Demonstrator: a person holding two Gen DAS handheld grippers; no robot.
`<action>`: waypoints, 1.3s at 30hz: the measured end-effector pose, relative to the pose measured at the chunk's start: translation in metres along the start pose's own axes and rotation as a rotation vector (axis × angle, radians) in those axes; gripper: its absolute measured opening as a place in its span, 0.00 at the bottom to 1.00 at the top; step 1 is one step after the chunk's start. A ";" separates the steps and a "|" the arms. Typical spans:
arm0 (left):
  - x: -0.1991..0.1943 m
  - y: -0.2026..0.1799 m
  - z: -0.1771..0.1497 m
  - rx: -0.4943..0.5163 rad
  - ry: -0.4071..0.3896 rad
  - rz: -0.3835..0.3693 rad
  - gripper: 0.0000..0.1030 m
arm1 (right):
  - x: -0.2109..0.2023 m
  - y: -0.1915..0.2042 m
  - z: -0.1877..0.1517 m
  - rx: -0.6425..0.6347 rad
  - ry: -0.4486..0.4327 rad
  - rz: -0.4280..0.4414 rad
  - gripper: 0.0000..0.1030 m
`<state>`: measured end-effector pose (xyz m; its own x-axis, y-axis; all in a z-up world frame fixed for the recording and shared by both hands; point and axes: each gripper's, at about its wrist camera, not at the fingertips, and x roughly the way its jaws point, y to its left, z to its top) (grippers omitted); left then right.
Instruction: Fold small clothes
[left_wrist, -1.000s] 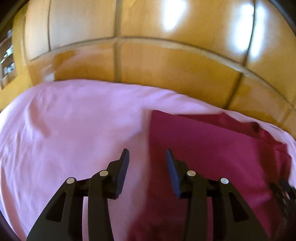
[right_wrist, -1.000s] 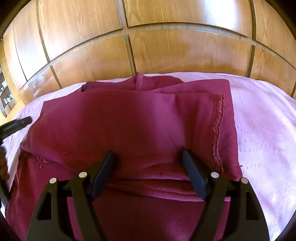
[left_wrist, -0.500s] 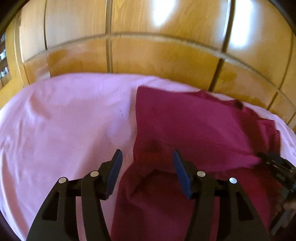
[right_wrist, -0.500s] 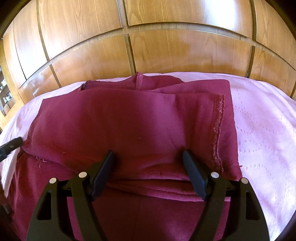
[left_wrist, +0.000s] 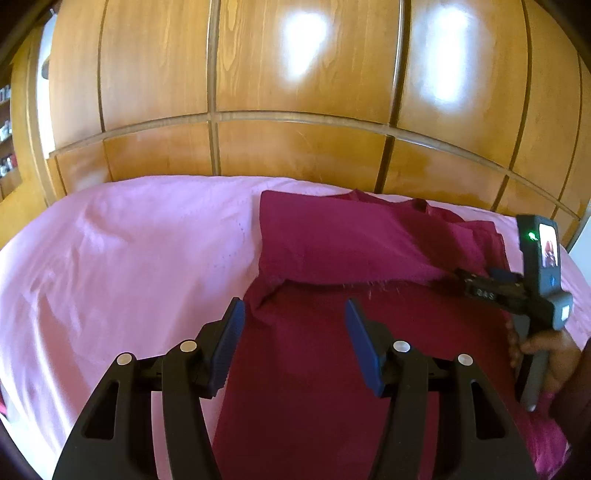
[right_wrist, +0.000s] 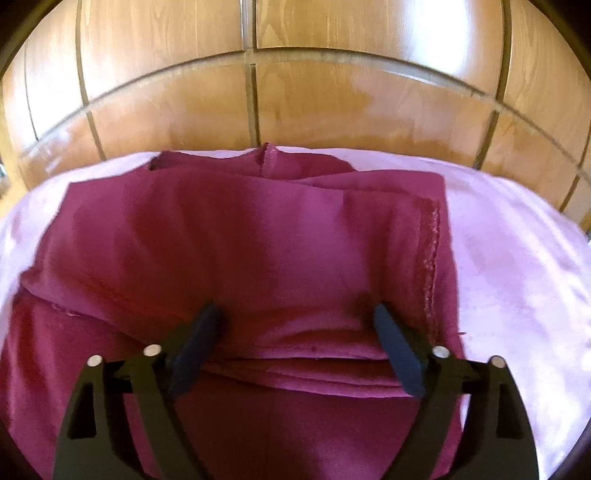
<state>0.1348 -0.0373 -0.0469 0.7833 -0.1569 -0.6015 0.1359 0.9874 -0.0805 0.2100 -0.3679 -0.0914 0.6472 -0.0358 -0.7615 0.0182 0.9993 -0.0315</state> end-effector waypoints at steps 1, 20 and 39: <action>-0.002 0.000 -0.002 0.000 0.002 0.001 0.54 | -0.001 0.001 0.000 -0.004 0.003 -0.017 0.89; -0.021 0.015 -0.036 -0.018 0.032 0.002 0.54 | -0.060 0.002 -0.070 -0.021 0.160 0.095 0.95; -0.024 0.042 -0.073 -0.042 0.117 0.013 0.62 | -0.129 -0.043 -0.114 0.085 0.159 0.144 0.95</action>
<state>0.0772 0.0089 -0.0938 0.7081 -0.1428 -0.6915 0.0982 0.9897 -0.1039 0.0389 -0.4072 -0.0654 0.5196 0.1133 -0.8469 0.0032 0.9909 0.1345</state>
